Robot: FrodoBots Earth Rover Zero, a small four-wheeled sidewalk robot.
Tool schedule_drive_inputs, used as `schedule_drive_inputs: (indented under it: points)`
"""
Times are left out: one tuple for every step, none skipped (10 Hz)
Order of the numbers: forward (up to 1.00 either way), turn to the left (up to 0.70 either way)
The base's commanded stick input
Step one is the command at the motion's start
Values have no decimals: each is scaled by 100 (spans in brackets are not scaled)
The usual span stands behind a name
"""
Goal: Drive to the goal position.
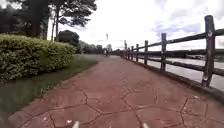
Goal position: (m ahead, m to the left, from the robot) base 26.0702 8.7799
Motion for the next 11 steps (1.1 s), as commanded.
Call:
schedule_drive_inputs:
  points:
    - [70, 0]
    - [70, 0]
    - [70, 0]
    - [70, 0]
    - [70, 0]
    - [70, 0]
    - [70, 0]
    - [70, 0]
    - [70, 0]
    - [70, 0]
    - [70, 0]
